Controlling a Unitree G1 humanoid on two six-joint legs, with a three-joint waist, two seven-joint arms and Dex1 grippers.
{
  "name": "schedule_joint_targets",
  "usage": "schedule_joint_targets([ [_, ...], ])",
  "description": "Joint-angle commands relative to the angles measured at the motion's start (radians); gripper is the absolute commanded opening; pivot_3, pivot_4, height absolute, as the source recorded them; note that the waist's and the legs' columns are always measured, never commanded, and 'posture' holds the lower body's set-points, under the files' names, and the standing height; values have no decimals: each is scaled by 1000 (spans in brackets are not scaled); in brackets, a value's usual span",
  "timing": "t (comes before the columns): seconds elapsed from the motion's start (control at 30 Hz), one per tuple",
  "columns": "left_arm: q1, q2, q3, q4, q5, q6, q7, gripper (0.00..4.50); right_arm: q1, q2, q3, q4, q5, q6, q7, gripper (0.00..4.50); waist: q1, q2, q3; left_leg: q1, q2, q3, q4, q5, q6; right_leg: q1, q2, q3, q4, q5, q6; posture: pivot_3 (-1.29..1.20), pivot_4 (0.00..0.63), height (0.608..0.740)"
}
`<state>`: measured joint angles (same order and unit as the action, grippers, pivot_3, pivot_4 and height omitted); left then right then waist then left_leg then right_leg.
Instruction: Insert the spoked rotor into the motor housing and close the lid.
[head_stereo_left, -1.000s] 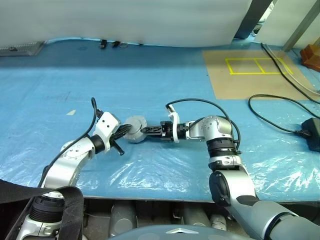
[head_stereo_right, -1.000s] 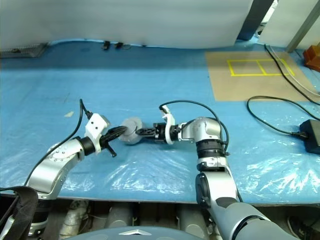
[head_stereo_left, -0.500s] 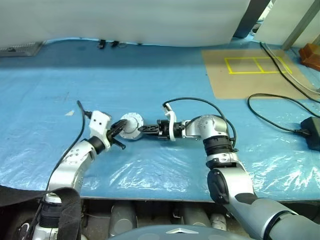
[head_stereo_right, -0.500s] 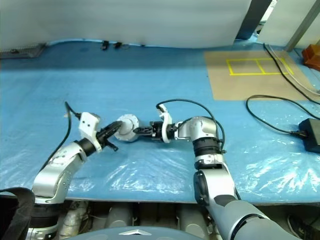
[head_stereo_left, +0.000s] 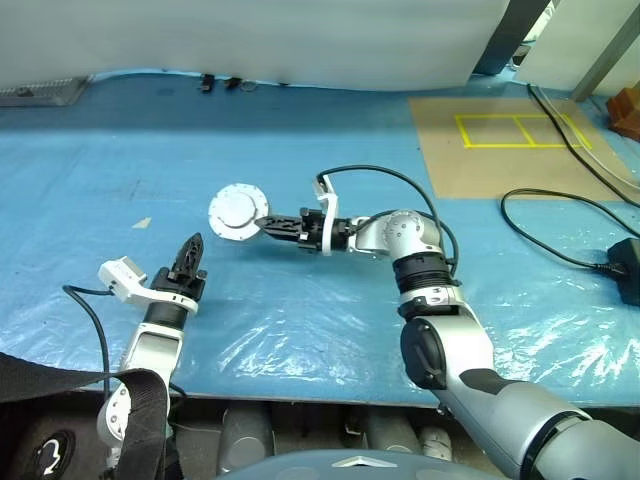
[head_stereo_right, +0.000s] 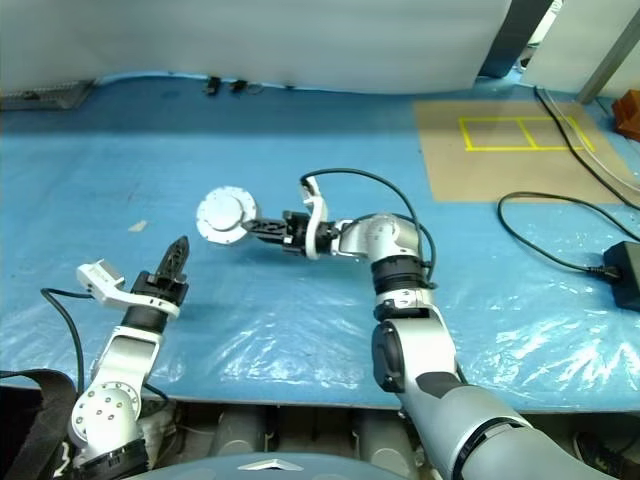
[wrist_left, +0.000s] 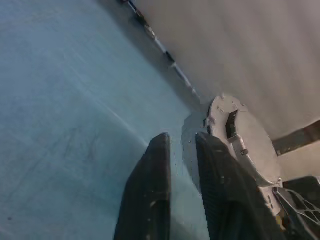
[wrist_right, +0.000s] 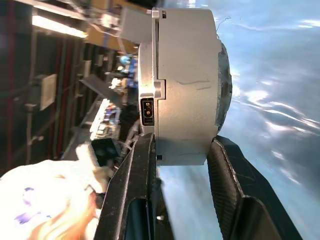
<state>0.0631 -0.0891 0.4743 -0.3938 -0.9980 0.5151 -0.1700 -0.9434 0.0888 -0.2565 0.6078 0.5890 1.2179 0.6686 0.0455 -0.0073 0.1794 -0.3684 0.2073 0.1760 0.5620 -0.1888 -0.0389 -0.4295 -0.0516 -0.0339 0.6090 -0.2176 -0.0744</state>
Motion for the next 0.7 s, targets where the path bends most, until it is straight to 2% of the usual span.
schedule_joint_targets([
  [0.03,3,-35,10,-20,-121,-31,33,1947,-42,26,7,-19,45,-57,42,1078,2,0,0,0,0,0,0,0,0,0,0,-1,0,0,0,0,150,740],
  [0.27,-5,-47,-34,-22,-272,-76,45,4462,-37,16,4,-29,64,-61,48,1078,12,-3,2,-1,0,0,0,0,0,0,-1,-1,-1,0,0,0,150,740],
  [0.43,3,8,-65,-1,-377,-31,54,4489,-28,9,15,-46,79,-42,73,1078,19,-3,2,-1,0,0,0,0,0,0,0,-1,0,0,0,0,150,740],
  [0.7,-11,47,-107,14,-415,-15,64,4489,0,21,32,-130,136,20,104,1078,23,-3,2,-1,0,0,0,0,0,0,0,-1,0,1,1,0,150,740],
])
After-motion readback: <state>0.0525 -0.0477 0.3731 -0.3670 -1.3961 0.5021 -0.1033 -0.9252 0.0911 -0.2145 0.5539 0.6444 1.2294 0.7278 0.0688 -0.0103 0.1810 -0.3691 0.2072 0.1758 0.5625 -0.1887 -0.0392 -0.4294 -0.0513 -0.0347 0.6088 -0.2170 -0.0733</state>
